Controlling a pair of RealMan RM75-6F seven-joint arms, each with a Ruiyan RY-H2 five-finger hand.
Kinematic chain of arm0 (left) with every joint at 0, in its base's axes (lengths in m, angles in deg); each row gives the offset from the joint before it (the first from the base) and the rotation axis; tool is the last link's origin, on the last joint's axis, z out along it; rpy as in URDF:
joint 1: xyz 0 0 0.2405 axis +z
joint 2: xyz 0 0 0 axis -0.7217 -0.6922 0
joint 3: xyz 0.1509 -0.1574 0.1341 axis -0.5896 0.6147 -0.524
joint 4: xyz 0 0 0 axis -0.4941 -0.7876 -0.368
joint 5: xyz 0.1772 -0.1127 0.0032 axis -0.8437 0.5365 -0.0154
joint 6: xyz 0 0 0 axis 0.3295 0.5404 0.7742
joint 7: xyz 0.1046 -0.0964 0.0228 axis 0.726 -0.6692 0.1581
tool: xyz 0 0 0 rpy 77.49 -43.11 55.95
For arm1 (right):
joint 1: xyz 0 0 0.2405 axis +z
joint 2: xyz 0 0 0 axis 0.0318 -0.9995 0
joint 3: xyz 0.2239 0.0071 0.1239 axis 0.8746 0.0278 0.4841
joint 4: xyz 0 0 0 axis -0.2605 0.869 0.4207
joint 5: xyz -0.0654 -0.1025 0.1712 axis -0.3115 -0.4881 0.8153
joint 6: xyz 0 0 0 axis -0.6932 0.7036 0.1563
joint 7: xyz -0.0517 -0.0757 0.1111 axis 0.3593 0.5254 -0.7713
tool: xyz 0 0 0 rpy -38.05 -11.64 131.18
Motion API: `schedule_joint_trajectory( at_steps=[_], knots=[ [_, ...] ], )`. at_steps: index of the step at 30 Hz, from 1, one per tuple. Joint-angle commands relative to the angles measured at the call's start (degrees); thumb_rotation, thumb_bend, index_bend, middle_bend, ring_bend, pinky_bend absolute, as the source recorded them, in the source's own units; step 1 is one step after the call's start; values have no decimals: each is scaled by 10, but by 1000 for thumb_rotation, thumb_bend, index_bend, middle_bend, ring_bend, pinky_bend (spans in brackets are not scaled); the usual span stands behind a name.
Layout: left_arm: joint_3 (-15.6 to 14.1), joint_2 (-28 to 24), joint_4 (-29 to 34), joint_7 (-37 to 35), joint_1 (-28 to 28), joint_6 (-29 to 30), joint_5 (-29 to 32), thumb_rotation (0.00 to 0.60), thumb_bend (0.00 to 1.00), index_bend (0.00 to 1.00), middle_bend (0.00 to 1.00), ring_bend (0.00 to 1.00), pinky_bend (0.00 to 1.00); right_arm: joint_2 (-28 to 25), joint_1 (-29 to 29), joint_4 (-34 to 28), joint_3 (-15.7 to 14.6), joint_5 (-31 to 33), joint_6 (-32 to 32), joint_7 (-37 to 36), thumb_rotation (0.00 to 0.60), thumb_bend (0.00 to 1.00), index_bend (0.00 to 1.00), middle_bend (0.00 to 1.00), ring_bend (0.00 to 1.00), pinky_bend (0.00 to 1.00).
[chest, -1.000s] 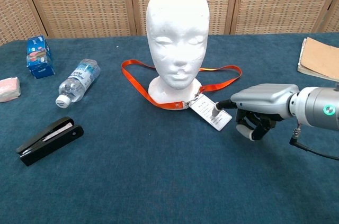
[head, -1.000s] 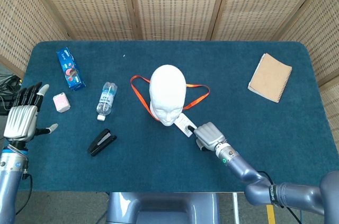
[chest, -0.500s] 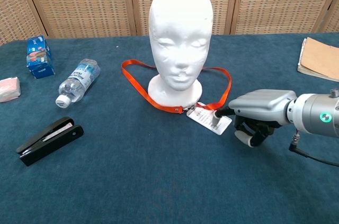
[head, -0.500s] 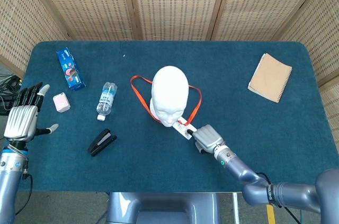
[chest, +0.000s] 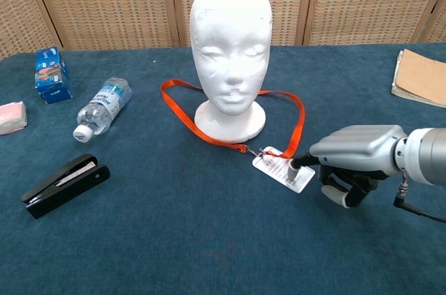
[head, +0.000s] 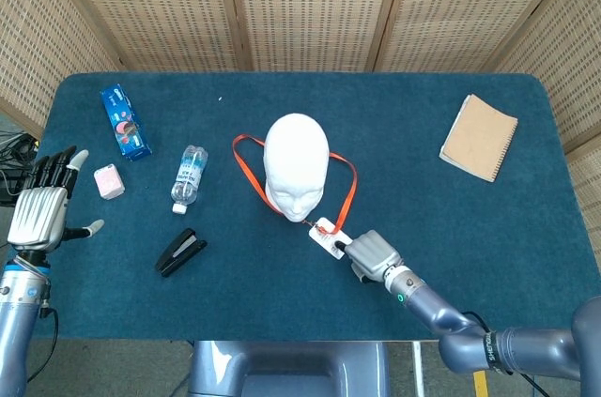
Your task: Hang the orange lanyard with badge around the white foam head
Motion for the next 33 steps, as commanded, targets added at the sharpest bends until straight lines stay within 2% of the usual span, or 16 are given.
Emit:
schedule_joint_trajectory(
  at_steps=[1, 9, 11, 22, 28, 31, 33],
  knots=[
    [0, 0, 0, 1, 0, 0, -1, 600, 0, 0, 0, 0, 0, -19, 8, -25, -15, 4, -10, 12, 600, 808, 281, 772, 711, 906],
    [2, 1, 2, 4, 2, -2, -3, 600, 0, 0, 0, 0, 0, -57, 19, -97, -60, -36, -29, 33, 600, 833, 283, 773, 711, 906],
    [2, 1, 2, 4, 3, -2, -4, 600, 0, 0, 0, 0, 0, -60, 20, -115, -72, -64, -33, 39, 600, 834, 287, 773, 711, 906],
    [3, 2, 1, 5, 3, -5, -6, 600, 0, 0, 0, 0, 0, -70, 8, -126, -94, -173, -48, -1, 600, 834, 301, 775, 711, 906],
    [4, 3, 1, 8, 4, -6, -5, 600, 0, 0, 0, 0, 0, -74, -7, -120, -89, -294, -20, -64, 600, 834, 309, 775, 711, 906],
    [4, 4, 1, 8, 5, -5, -6, 600, 0, 0, 0, 0, 0, -78, -17, -104, -88, -380, 27, -123, 600, 834, 311, 775, 712, 906],
    [4, 4, 2, 8, 5, -5, -7, 600, 0, 0, 0, 0, 0, -87, -26, -85, -87, -443, 82, -172, 600, 834, 311, 775, 712, 906]
  ],
)
